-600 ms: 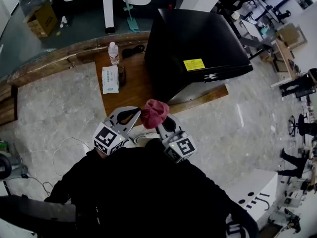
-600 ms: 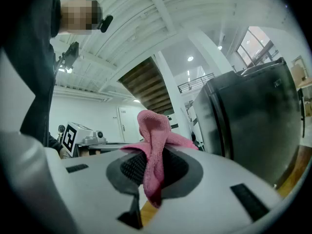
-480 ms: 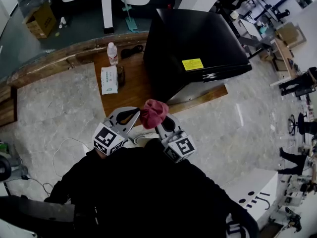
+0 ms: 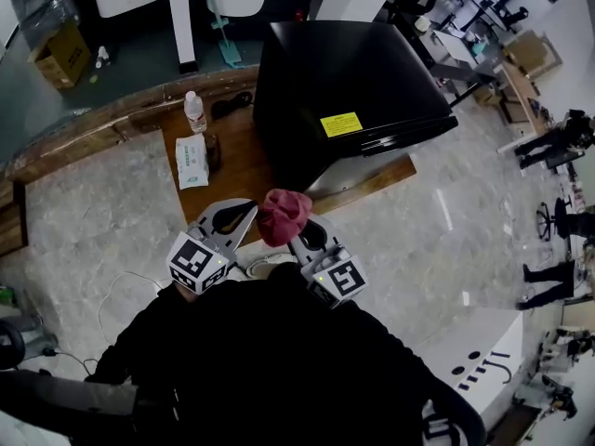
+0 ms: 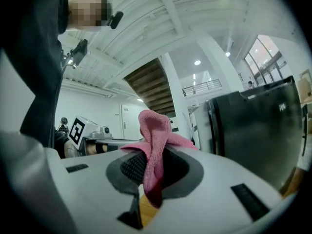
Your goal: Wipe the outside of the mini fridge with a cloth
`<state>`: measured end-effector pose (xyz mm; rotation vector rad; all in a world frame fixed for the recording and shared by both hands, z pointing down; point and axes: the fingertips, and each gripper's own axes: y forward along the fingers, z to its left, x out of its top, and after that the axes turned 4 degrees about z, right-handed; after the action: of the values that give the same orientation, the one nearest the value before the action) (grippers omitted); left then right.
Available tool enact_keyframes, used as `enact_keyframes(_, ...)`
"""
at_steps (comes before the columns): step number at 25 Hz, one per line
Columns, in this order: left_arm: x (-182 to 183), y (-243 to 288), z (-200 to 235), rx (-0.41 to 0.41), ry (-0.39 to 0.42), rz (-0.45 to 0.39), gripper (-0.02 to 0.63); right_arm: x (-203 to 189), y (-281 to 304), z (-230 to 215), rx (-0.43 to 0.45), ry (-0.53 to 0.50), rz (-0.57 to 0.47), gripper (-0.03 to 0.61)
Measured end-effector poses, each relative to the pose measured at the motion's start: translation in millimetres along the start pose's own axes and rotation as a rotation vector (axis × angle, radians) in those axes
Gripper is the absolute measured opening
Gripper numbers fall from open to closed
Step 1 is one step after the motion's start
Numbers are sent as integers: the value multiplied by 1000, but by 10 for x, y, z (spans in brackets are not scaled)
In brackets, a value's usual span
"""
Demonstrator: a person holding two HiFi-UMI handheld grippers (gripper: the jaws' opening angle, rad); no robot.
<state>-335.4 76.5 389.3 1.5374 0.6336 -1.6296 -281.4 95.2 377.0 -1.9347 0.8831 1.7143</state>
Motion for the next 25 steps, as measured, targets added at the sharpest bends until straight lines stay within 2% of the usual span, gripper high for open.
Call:
enact_keyframes(6,808,247,195,36,52,-64,5,988,-45,-124,115,-241,25,58)
enact_keyframes(10,1427,492,360,88,115,-133,5,1666,19,-488,151,-342,58,58)
enact_keyframes(14,1991,813,544,155,158,-174,5,2179,261,-899,234,-497,164,58)
enact_keyframes(20,2480,1193,892,300,171,-209,5,2631,793,-1496,332,-692,338,60)
enact_keyframes(25,2520,1490,1101,420,171,-214,5,2670,1332,-2033,436,-771,446,60)
